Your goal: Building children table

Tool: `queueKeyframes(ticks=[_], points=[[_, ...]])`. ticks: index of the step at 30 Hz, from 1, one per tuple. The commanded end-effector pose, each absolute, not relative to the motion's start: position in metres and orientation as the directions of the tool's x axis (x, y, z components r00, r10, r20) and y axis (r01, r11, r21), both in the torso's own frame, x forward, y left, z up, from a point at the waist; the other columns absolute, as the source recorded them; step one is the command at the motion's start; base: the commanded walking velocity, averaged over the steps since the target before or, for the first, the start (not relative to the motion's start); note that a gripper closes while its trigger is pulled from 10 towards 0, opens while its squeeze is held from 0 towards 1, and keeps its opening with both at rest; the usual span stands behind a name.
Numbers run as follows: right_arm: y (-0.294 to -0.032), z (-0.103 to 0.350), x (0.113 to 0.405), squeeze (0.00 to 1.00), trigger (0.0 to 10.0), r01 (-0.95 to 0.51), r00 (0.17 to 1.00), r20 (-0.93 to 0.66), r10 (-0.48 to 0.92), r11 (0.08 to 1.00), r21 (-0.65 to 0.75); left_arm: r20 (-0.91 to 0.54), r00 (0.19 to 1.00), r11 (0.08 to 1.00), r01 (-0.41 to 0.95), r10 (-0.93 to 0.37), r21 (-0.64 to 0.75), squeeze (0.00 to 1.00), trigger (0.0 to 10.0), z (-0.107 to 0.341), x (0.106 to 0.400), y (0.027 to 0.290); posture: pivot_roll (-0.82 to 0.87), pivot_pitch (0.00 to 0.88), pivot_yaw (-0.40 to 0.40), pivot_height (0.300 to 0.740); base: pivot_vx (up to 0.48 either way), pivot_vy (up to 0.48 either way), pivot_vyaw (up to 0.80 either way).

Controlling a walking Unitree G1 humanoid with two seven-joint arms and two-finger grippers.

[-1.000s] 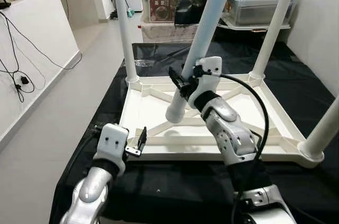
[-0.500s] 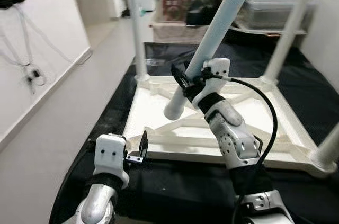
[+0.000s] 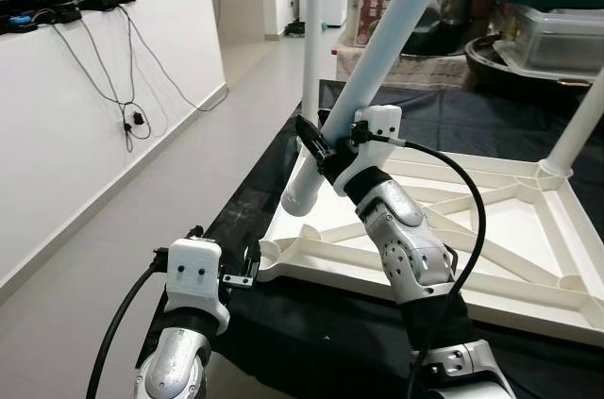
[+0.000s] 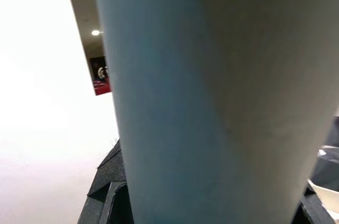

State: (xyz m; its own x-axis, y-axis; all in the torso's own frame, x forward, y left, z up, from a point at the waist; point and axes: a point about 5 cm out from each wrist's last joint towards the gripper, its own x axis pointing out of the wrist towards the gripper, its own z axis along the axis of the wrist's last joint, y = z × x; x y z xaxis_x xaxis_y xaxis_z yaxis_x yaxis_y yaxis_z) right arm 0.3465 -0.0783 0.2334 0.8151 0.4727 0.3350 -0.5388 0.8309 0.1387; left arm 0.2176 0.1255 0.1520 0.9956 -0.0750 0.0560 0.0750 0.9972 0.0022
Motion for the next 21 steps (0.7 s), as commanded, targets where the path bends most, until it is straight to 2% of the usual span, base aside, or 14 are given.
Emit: queueKeyframes(ticks=[1,9,21], points=[[-0.0782,0.2352,0.3474,0.00,10.0,-0.540,0.815,0.344,0.466,0.827,0.159,0.044,0.998,0.999,0.055,-0.055,0.000,0.00,10.0,0.1511,0.2185,0.1289,0.05,0.000,-0.004,0.740,0.000,0.000,0.00],[-0.0762,0.2333,0.3465,0.00,10.0,-0.547,0.812,0.338,0.476,0.822,0.157,0.037,0.998,0.998,0.056,-0.055,-0.002,0.00,10.0,0.1505,0.2170,0.1285,0.05,0.000,-0.007,0.740,0.000,0.387,0.00],[-0.0760,0.2336,0.3462,0.00,10.0,-0.551,0.811,0.334,0.480,0.819,0.160,0.030,0.999,0.999,0.035,-0.034,-0.015,0.00,10.0,0.1510,0.2195,0.1288,0.05,0.000,-0.008,0.740,0.000,0.000,0.00]])
